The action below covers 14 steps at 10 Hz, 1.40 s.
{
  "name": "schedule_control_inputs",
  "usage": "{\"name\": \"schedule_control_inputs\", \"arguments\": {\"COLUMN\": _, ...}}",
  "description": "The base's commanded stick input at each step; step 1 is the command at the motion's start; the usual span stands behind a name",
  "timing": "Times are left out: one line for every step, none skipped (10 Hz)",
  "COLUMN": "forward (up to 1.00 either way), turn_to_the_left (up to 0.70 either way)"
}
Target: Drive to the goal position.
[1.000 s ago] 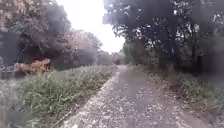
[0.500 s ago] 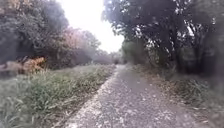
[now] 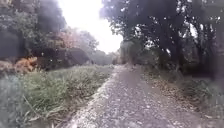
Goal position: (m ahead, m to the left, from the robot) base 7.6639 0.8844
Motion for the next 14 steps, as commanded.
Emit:
{"name": "schedule_control_inputs", "arguments": {"forward": 0.6, "turn_to_the_left": -0.11}}
{"name": "schedule_control_inputs", "arguments": {"forward": 0.6, "turn_to_the_left": -0.11}}
{"name": "schedule_control_inputs", "arguments": {"forward": 0.6, "turn_to_the_left": -0.11}}
{"name": "schedule_control_inputs", "arguments": {"forward": 0.6, "turn_to_the_left": -0.11}}
{"name": "schedule_control_inputs", "arguments": {"forward": 0.6, "turn_to_the_left": -0.11}}
{"name": "schedule_control_inputs", "arguments": {"forward": 0.6, "turn_to_the_left": -0.11}}
{"name": "schedule_control_inputs", "arguments": {"forward": 0.6, "turn_to_the_left": -0.11}}
{"name": "schedule_control_inputs", "arguments": {"forward": 0.6, "turn_to_the_left": -0.11}}
{"name": "schedule_control_inputs", "arguments": {"forward": 0.6, "turn_to_the_left": -0.11}}
{"name": "schedule_control_inputs", "arguments": {"forward": 0.6, "turn_to_the_left": -0.11}}
{"name": "schedule_control_inputs", "arguments": {"forward": 0.6, "turn_to_the_left": -0.11}}
{"name": "schedule_control_inputs", "arguments": {"forward": 0.6, "turn_to_the_left": -0.11}}
{"name": "schedule_control_inputs", "arguments": {"forward": 0.6, "turn_to_the_left": -0.11}}
{"name": "schedule_control_inputs", "arguments": {"forward": 0.6, "turn_to_the_left": -0.11}}
